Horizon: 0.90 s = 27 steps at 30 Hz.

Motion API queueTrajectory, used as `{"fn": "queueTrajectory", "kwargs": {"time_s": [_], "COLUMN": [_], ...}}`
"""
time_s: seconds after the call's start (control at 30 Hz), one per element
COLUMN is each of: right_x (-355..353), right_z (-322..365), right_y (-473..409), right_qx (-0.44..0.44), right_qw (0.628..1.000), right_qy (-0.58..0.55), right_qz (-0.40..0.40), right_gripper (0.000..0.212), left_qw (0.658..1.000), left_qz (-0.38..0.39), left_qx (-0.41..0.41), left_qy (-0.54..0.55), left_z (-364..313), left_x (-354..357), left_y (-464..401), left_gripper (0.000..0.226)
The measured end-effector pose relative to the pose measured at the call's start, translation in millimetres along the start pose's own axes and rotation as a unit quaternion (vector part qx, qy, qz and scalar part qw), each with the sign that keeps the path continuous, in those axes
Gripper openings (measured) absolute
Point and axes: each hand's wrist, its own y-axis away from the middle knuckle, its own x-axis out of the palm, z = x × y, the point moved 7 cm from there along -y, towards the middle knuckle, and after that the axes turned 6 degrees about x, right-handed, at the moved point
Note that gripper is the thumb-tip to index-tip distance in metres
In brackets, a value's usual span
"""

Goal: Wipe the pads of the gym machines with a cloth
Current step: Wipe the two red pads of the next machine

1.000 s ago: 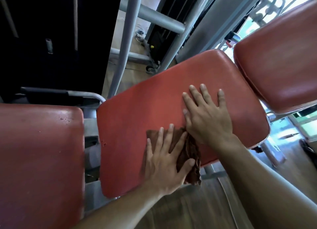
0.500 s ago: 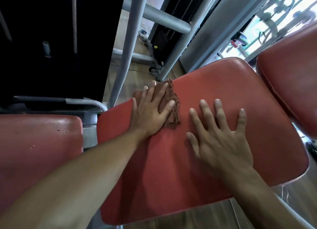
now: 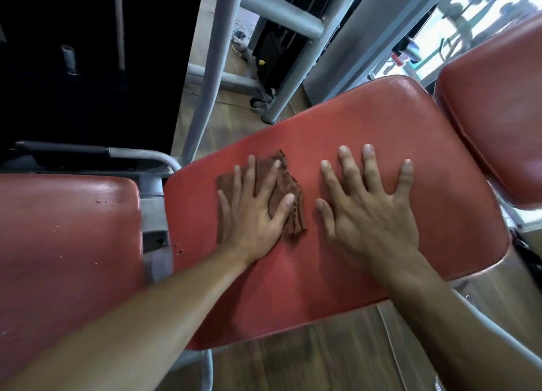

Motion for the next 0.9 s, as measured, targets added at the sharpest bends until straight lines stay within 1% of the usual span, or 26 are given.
{"fn": "queueTrajectory", "kwargs": {"time_s": [0.27, 0.37, 0.53, 0.6, 0.73, 0.83, 0.9], "right_x": [-4.6, -3.9, 1.3, 2.1, 7.0, 9.5, 10.7], "right_z": [2.8, 9.6, 27.4, 29.6, 43.2, 52.9, 62.9], "right_y": [2.7, 11.0, 28.4, 29.8, 34.2, 31.0, 26.6], "right_qx": [0.006, -0.001, -0.043, -0.05, -0.072, -0.071, -0.075], "right_qw": [1.0, 0.999, 0.998, 0.998, 0.996, 0.996, 0.996], "right_qy": [-0.028, -0.042, -0.041, -0.038, -0.044, -0.046, -0.045], "right_qz": [-0.007, -0.006, -0.002, 0.003, 0.018, 0.025, 0.026], "right_gripper": [0.063, 0.063, 0.061, 0.061, 0.061, 0.063, 0.065], "left_qw": [0.999, 0.998, 0.998, 0.999, 0.999, 0.999, 0.999], "left_qz": [0.013, 0.006, -0.002, -0.008, -0.017, -0.021, -0.022], "left_qx": [0.037, 0.054, 0.048, 0.026, -0.029, -0.043, -0.037], "left_qy": [-0.028, -0.042, -0.032, -0.017, 0.014, 0.026, 0.02], "left_z": [-40.7, -39.1, -27.1, -17.2, 10.1, 29.9, 39.6], "left_x": [35.0, 44.2, 41.0, 34.3, 19.4, 8.1, 2.1], "left_y": [135.5, 160.1, 150.1, 136.5, 84.0, 40.9, 17.3], "left_gripper": [0.064, 0.065, 0.064, 0.062, 0.057, 0.057, 0.059]}}
